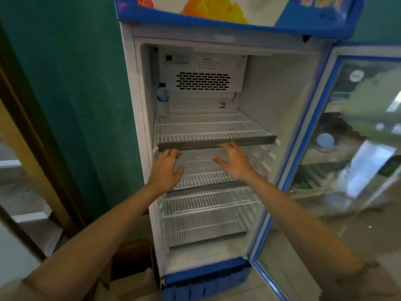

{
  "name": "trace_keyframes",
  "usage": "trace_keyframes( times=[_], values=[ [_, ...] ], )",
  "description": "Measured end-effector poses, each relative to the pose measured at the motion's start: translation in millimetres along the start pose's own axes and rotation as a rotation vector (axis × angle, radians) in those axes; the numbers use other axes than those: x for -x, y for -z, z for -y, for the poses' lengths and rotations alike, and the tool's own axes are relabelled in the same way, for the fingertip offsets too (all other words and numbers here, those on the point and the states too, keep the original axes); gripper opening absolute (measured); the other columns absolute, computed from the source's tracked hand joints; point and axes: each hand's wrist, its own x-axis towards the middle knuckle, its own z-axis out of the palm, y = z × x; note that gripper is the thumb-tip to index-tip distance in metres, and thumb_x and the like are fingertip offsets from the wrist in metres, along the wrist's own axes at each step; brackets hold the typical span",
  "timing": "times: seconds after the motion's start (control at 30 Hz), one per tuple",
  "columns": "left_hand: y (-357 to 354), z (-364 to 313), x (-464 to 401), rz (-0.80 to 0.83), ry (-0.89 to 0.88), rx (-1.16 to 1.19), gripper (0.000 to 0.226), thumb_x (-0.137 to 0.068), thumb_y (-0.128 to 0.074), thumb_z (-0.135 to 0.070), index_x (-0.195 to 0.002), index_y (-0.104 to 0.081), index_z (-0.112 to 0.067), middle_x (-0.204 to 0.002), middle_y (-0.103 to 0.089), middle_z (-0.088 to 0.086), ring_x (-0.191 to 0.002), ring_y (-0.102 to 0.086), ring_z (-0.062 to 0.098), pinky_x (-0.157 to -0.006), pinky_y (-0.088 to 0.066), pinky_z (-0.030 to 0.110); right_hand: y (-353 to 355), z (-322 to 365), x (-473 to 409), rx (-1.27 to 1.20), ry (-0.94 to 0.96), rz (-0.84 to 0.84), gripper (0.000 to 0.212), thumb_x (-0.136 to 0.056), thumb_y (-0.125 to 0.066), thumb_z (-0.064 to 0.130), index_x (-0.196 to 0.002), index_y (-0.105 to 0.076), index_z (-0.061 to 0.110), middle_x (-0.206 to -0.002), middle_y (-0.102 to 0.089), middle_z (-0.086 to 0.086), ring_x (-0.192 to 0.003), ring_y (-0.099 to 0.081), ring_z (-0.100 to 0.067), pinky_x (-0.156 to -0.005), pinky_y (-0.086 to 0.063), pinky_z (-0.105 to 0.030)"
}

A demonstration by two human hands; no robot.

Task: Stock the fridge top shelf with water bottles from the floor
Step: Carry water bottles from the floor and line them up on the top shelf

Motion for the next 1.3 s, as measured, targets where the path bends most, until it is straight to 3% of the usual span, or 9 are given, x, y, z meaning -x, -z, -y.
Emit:
trace_keyframes(
  times=[0.2, 0.4, 0.53, 0.67, 0.8, 1.03, 1.3],
  values=[
    [-8.1, -7.4, 83.5, 0.178, 0.083, -0.004, 0.04, -0.091, -0.06, -0.03, -0.126, -0.049, -0.014, -0.126, -0.054, 0.006, -0.115, -0.053, 0.026, -0.093, -0.047, 0.048, -4.6, -22.3, 119.3, -0.009, -0.144, 0.028, 0.057, -0.093, -0.062, 0.047, -0.139, -0.051, 0.014, -0.14, -0.049, -0.01, -0.128, -0.05, -0.027, -0.103, -0.043, -0.037],
    [-18.7, -35.2, 206.7, 0.276, 0.128, 0.085, 0.036, -0.091, -0.061, -0.024, -0.123, -0.052, -0.012, -0.122, -0.055, 0.006, -0.111, -0.054, 0.024, -0.094, -0.047, 0.042, -31.8, -33.0, 268.7, -0.041, -0.28, 0.062, 0.056, -0.093, -0.063, 0.044, -0.138, -0.052, 0.013, -0.137, -0.051, -0.01, -0.125, -0.052, -0.028, -0.104, -0.043, -0.036],
    [-19.4, -63.1, 295.8, 0.341, 0.148, 0.159, 0.036, -0.091, -0.062, -0.019, -0.123, -0.053, -0.005, -0.12, -0.056, 0.012, -0.111, -0.053, 0.025, -0.092, -0.041, 0.032, -52.8, -28.5, 370.9, -0.054, -0.416, 0.099, 0.055, -0.091, -0.066, 0.043, -0.135, -0.056, 0.011, -0.135, -0.054, -0.012, -0.126, -0.052, -0.027, -0.104, -0.039, -0.029],
    [-14.5, -84.6, 364.3, 0.429, 0.173, 0.211, 0.034, -0.093, -0.061, -0.021, -0.124, -0.052, -0.009, -0.121, -0.054, 0.007, -0.111, -0.051, 0.019, -0.096, -0.043, 0.034, -52.5, -12.6, 462.4, -0.134, -0.525, 0.097, 0.051, -0.093, -0.065, 0.04, -0.136, -0.055, 0.014, -0.136, -0.052, -0.008, -0.126, -0.051, -0.021, -0.098, -0.034, -0.02],
    [-20.3, -90.4, 409.9, 0.484, 0.178, 0.212, 0.033, -0.092, -0.063, -0.021, -0.121, -0.054, -0.009, -0.117, -0.055, 0.005, -0.11, -0.052, 0.019, -0.09, -0.041, 0.027, -58.8, -1.8, 543.0, -0.151, -0.607, 0.079, 0.052, -0.095, -0.061, 0.043, -0.138, -0.053, 0.014, -0.136, -0.053, -0.006, -0.128, -0.049, -0.019, -0.105, -0.038, -0.03],
    [-53.9, -93.3, 485.4, 0.681, 0.164, 0.261, 0.03, -0.09, -0.065, -0.019, -0.115, -0.057, -0.006, -0.116, -0.057, 0.009, -0.11, -0.054, 0.025, -0.093, -0.041, 0.032, -81.9, 14.3, 672.2, -0.126, -0.881, 0.02, 0.047, -0.091, -0.067, 0.039, -0.13, -0.06, 0.014, -0.126, -0.058, -0.009, -0.119, -0.058, -0.022, -0.101, -0.042, -0.028],
    [-81.3, -145.5, 566.6, 0.89, 0.023, 0.263, 0.035, -0.09, -0.063, -0.025, -0.121, -0.054, -0.012, -0.116, -0.055, 0.007, -0.109, -0.054, 0.023, -0.092, -0.043, 0.033, -82.9, 34.6, 803.1, -0.135, -1.095, -0.023, 0.051, -0.094, -0.061, 0.044, -0.137, -0.054, 0.018, -0.134, -0.051, -0.005, -0.125, -0.051, -0.02, -0.102, -0.041, -0.031]
  ],
)
